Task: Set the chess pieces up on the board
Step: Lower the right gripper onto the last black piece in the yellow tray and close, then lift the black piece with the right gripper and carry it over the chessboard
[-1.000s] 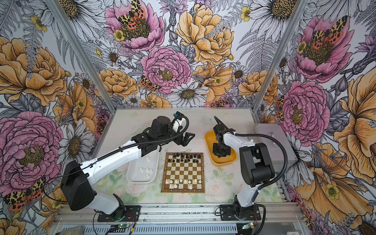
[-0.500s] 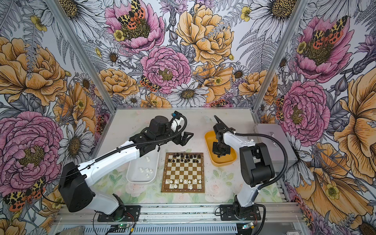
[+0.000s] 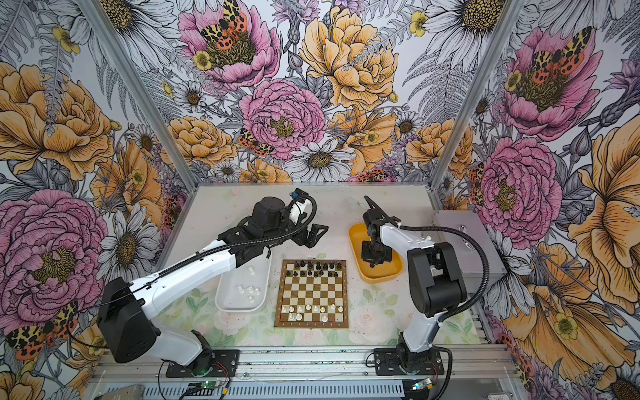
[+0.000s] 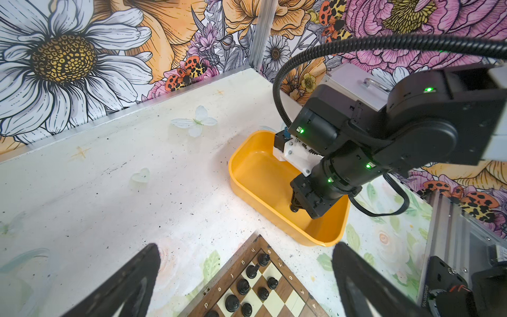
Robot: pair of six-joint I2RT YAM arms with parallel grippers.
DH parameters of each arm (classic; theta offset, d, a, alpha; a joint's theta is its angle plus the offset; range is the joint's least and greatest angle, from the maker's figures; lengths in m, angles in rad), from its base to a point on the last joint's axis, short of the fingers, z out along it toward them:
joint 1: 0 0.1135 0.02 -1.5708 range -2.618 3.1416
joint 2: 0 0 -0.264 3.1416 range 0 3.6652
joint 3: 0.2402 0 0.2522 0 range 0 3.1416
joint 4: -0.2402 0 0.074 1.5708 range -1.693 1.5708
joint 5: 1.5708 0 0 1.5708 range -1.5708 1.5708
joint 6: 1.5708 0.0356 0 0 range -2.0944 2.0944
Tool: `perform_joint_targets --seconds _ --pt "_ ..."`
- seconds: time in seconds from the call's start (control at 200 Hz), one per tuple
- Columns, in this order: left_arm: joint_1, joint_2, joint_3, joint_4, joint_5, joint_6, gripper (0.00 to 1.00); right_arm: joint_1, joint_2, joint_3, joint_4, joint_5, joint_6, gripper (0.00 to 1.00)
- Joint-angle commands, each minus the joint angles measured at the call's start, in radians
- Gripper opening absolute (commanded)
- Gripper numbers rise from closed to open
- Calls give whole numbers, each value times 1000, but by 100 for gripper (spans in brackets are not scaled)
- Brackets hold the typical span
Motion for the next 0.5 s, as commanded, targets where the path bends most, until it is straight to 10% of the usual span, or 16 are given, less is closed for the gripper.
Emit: perform_joint_targets --seconds 0.0,0.495 --pt "12 -27 -8 -11 -22 22 99 -6 4 30 14 -10 -12 10" --pt "36 -53 -46 7 -45 15 99 -7 -14 152 -62 -27 -28 8"
